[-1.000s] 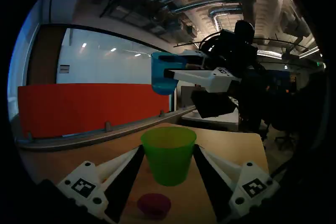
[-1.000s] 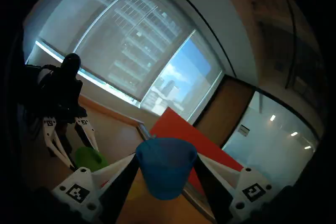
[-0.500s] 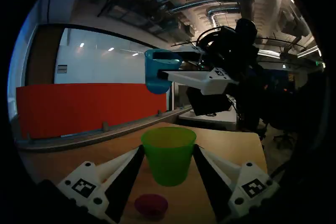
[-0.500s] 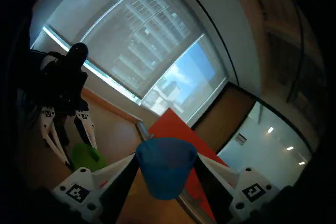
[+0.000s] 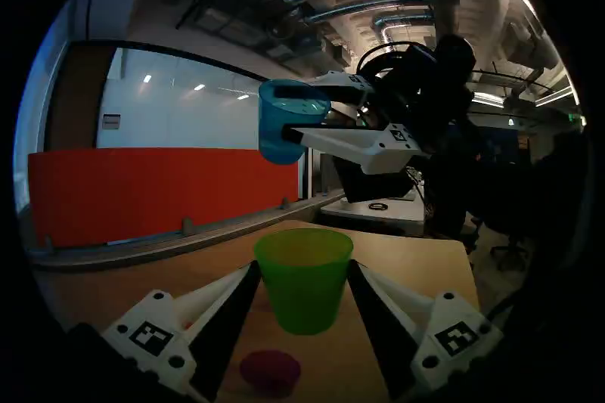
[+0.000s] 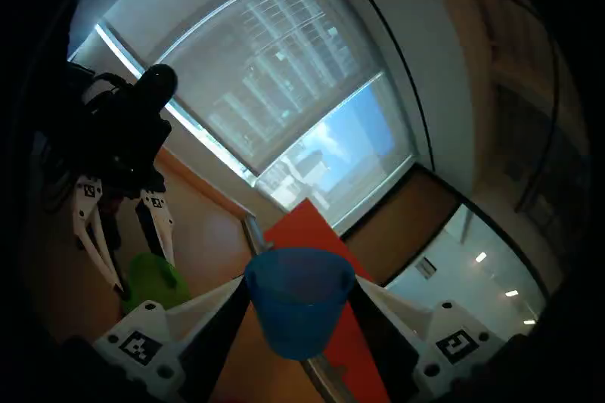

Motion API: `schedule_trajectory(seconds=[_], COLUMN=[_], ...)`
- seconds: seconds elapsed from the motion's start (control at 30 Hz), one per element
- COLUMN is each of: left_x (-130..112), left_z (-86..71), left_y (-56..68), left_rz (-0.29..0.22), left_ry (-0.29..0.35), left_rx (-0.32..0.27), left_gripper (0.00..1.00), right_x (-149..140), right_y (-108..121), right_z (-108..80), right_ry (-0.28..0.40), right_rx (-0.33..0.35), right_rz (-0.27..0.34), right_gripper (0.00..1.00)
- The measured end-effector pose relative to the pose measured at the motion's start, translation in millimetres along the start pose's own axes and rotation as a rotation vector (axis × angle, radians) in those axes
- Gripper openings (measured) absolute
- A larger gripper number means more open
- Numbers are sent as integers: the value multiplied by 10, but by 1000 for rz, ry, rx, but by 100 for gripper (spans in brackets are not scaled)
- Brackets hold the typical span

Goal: Pour water

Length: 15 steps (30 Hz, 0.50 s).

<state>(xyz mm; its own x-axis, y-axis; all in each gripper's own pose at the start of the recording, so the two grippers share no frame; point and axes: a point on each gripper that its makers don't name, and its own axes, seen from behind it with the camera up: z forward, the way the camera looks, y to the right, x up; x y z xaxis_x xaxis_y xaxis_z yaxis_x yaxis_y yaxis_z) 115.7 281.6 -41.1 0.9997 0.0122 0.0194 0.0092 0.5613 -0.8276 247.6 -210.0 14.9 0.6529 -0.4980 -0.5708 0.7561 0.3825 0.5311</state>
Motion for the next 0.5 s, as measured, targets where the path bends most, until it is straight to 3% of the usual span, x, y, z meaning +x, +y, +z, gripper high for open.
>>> schedule_trajectory(seconds=[0.5], left_x=[38], left_z=[4], left_y=[-21], left_rz=[2], left_ry=[1], left_rx=[-1], left_gripper=[84], right_x=[99], right_y=[3], right_z=[26], right_ry=[-1], right_rx=[0], right_rz=[-120], right_gripper=[89])
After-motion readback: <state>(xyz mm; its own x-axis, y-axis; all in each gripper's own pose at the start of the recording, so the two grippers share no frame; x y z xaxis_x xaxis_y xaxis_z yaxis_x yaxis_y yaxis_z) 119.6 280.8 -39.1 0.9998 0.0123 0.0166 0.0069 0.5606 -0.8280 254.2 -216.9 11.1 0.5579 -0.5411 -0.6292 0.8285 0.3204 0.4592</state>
